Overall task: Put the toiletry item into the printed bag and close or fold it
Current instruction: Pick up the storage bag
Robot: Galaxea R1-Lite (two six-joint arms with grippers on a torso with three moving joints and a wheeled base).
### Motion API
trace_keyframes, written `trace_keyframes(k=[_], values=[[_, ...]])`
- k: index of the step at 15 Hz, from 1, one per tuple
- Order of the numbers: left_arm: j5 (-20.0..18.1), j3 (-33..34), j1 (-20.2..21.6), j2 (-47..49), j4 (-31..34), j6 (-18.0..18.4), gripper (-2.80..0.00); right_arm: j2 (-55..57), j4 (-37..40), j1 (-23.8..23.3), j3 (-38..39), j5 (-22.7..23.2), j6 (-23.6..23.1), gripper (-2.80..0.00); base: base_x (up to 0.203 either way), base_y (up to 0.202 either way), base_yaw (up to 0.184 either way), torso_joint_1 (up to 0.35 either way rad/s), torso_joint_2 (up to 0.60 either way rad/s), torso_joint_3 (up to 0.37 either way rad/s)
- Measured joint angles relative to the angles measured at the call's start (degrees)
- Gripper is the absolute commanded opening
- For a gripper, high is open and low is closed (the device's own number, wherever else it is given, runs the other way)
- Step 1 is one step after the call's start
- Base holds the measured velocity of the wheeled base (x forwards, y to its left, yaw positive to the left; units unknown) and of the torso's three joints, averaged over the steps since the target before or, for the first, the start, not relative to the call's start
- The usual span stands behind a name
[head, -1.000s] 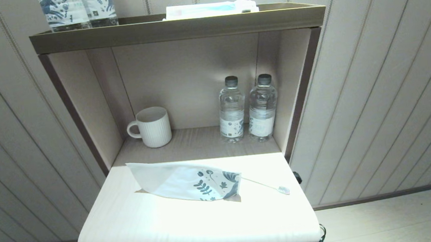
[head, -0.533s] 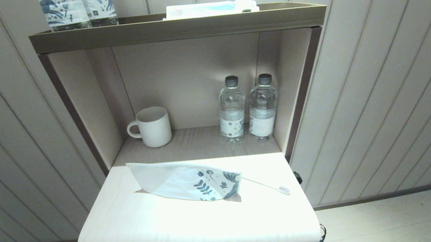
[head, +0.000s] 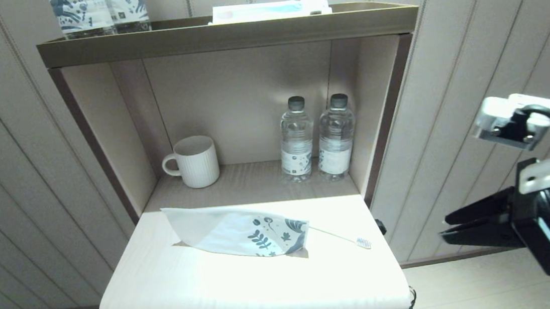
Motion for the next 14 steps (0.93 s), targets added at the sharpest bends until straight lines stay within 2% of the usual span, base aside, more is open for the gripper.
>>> trace_keyframes(k=[3, 6, 8, 10, 12, 14], values=[[0.0, 0.0, 0.0, 0.0, 0.0, 0.1, -2.80, 4.6, -2.0, 1.6, -0.6, -0.1, -0.3, 0.00, 0.000, 0.000, 0.000, 0.000, 0.00, 0.000], [0.0, 0.0, 0.0, 0.0, 0.0, 0.1, -2.80, 8.5, -3.0, 2.5, -1.7, 0.3, -3.1, 0.00, 0.000, 0.000, 0.000, 0.000, 0.00, 0.000], [0.0, 0.0, 0.0, 0.0, 0.1, 0.1, -2.80, 10.8, -4.1, 4.8, -2.5, 1.2, -4.5, 0.00, 0.000, 0.000, 0.000, 0.000, 0.00, 0.000], [0.0, 0.0, 0.0, 0.0, 0.1, 0.1, -2.80, 13.3, -8.2, 6.9, -2.3, 2.1, -7.0, 0.00, 0.000, 0.000, 0.000, 0.000, 0.00, 0.000], [0.0, 0.0, 0.0, 0.0, 0.1, 0.2, -2.80, 15.9, -13.7, 7.7, -1.8, 5.1, -9.3, 0.00, 0.000, 0.000, 0.000, 0.000, 0.00, 0.000], [0.0, 0.0, 0.0, 0.0, 0.2, 0.2, -2.80, 18.5, -17.7, 7.9, -1.8, 6.2, -9.8, 0.00, 0.000, 0.000, 0.000, 0.000, 0.00, 0.000]])
